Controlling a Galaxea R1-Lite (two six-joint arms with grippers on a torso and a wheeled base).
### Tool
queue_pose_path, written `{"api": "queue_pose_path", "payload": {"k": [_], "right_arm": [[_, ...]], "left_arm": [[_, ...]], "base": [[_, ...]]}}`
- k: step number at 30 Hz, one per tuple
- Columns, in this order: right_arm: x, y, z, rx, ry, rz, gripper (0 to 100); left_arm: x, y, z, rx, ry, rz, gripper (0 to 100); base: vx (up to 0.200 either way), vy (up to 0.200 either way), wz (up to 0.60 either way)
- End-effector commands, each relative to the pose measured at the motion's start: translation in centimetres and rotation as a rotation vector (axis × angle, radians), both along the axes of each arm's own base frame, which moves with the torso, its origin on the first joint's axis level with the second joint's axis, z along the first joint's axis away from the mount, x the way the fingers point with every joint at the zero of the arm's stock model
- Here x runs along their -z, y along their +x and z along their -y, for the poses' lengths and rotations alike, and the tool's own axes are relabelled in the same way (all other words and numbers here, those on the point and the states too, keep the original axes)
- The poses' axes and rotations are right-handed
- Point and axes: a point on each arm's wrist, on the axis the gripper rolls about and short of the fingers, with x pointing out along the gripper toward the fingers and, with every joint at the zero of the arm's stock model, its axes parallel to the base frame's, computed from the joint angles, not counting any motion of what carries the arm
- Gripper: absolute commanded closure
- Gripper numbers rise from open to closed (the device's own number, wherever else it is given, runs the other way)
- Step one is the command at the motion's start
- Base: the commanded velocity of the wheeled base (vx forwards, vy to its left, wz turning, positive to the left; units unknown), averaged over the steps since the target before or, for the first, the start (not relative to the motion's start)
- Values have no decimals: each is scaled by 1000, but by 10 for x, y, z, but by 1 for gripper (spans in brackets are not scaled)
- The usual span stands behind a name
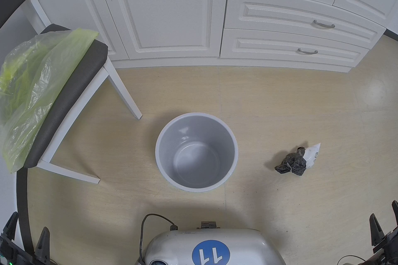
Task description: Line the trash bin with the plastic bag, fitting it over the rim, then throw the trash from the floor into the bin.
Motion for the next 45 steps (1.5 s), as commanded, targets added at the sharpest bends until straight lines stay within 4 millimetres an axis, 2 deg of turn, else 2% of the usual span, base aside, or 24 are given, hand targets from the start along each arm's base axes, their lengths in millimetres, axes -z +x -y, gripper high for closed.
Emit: {"api": "queue_pose_path", "payload": {"k": [1,15,24,35,37,39,41,42,43,44,45], "right_arm": [[5,0,0,3,0,-3,0],[5,0,-1,-24,-66,-3,0],[4,0,0,-7,-4,5,0],[5,0,0,-1,-10,5,0],[-2,-1,0,-10,-4,46,0],[-20,-5,-1,-31,40,171,0],[-23,-6,-1,-39,50,188,0],[-34,-10,-2,-96,88,246,0],[-34,-10,-2,-103,83,233,0],[-35,-10,-2,-105,81,229,0],[-36,-10,-2,-109,70,204,0]], "left_arm": [[5,0,0,1,-1,-1,0],[5,0,1,44,58,6,0],[5,0,1,42,52,6,0],[4,0,1,33,38,11,0],[4,0,1,35,36,11,0],[-1,-1,1,37,37,37,0],[-3,-1,1,37,34,54,0],[-54,-17,1,76,-45,310,0],[-74,-23,1,91,-60,355,0],[-80,-23,1,93,-60,359,0],[-100,-25,0,93,-55,364,0]], "base": [[0,0,0],[0,0,0],[0,0,0],[0,0,0],[0,0,0],[0,0,0],[0,0,0],[0,0,0],[0,0,0],[0,0,0],[0,0,0]]}}
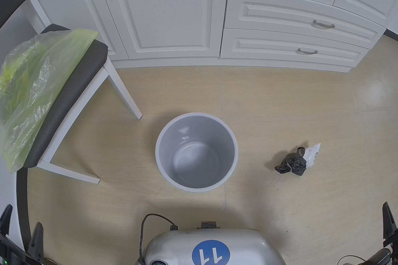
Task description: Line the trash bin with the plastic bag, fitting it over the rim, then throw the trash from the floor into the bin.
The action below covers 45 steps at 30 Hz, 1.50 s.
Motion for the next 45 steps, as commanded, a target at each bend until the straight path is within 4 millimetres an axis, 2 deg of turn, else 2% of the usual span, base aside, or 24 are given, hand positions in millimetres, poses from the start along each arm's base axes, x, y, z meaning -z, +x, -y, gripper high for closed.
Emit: {"api": "queue_pose_path", "payload": {"k": [1,2,5,7,8,10,12,17,19,20,21,22,23,25,26,27,31,35,40,45], "right_arm": [[-16,-7,-1,-64,13,38,0],[-22,-4,-2,-83,-11,-18,0],[-44,13,-3,-120,-45,-148,0],[-59,26,-3,-109,-44,-204,0],[-70,37,-2,-101,-41,-234,0],[-79,49,-2,-91,-37,-267,0],[-97,67,-1,-39,-15,-287,0],[-119,105,0,21,38,-298,0],[-122,118,1,35,38,-300,0],[-126,127,1,52,38,-288,0],[-127,132,1,69,41,-273,0],[-128,133,1,75,41,-265,0],[-128,133,1,78,41,-263,0],[-130,132,2,94,44,-241,0],[-130,132,2,94,44,-241,0],[-131,129,1,94,45,-231,0],[-132,120,-3,58,42,-208,0],[-130,118,-8,51,36,-211,0],[-128,122,-14,54,26,-233,0],[-120,127,-16,46,14,-272,0]], "left_arm": [[-93,-23,-1,52,-70,277,0],[-109,-17,-2,26,-76,229,0],[-127,14,-3,-99,-84,55,0],[-133,37,-4,-187,-81,-36,0],[-135,55,-6,-253,-73,-102,0],[-137,69,-7,-310,-68,-144,0],[-138,90,-14,-405,-65,-202,0],[-132,126,-46,-562,75,-317,0],[-133,137,-65,-567,126,-313,0],[-131,145,-85,-557,172,-298,0],[-130,145,-101,-534,208,-275,0],[-129,143,-106,-515,220,-266,0],[-129,142,-107,-509,224,-263,0],[-129,120,-106,-399,243,-191,0],[-129,120,-106,-399,243,-191,0],[-129,101,-93,-382,265,-154,0],[-119,79,-60,-365,259,-158,0],[-115,78,-60,-382,238,-208,0],[-106,89,-79,-437,264,-308,0],[-96,93,-85,-418,256,-361,0]], "base": [[0,0,0],[0,0,0],[0,0,0],[0,0,0],[0,0,0],[0,0,0],[0,0,0],[0,0,0],[0,0,0],[0,0,0],[0,0,0],[0,0,0],[0,0,0],[0,0,0],[0,0,0],[0,0,0],[0,0,0],[0,0,0],[0,0,0],[0,0,0]]}}
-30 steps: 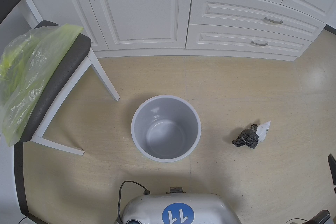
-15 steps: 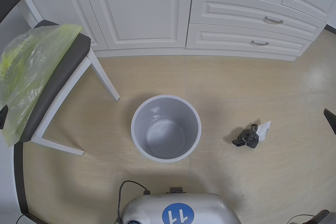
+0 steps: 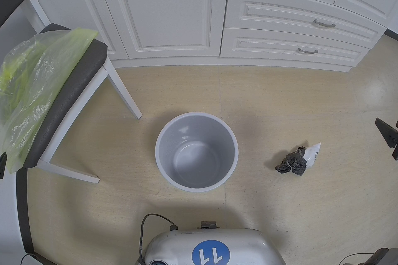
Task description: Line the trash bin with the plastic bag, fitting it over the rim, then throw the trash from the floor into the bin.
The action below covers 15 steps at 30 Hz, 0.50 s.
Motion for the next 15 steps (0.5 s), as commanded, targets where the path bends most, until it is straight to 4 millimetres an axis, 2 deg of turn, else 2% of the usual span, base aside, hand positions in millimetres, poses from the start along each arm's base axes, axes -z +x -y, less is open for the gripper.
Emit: {"api": "queue_pose_path", "payload": {"k": [1,8,15], "right_arm": [[11,8,-6,-33,-17,-59,0],[16,10,-7,-38,-23,-83,0],[16,13,-10,-59,-28,-90,0]], "left_arm": [[15,5,-10,-16,-42,-74,0],[28,4,-8,7,-1,-133,0],[33,8,-7,20,-3,-157,0]], "base": [[0,0,0],[0,0,0],[0,0,0]]}}
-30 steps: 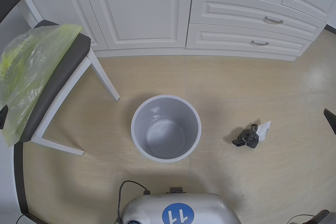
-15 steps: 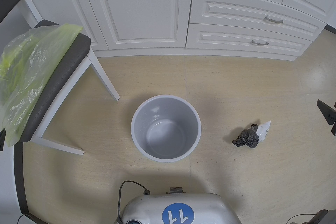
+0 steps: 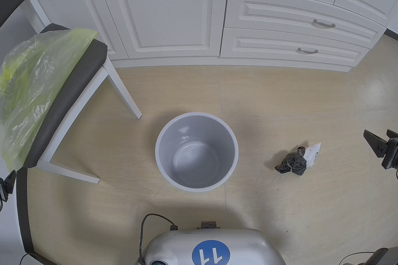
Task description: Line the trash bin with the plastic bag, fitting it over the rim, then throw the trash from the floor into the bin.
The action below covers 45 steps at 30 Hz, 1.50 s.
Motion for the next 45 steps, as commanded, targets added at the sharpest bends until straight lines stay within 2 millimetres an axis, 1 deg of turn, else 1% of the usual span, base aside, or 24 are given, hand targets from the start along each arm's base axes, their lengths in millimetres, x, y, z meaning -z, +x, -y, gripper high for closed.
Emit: {"api": "queue_pose_path", "payload": {"k": [1,9,22,31,33,40,45], "right_arm": [[1,2,-2,-14,-2,-7,0],[0,2,-6,-49,-1,-5,0],[-3,-5,-9,-91,5,25,0],[-5,-6,-10,-104,9,36,0],[-6,-6,-11,-120,14,48,0],[-6,-8,-16,-162,17,51,0],[-6,-8,-17,-173,19,50,0]], "left_arm": [[3,2,-1,8,-7,-16,0],[5,5,-4,7,-2,-37,0],[9,17,-18,21,-6,-41,0],[21,39,-27,22,-20,-89,0],[24,44,-32,19,-8,-75,0],[16,48,-29,15,-43,2,0],[5,50,-31,-14,-46,88,0]], "base": [[0,0,0],[0,0,0],[0,0,0],[0,0,0],[0,0,0],[0,0,0],[0,0,0]]}}
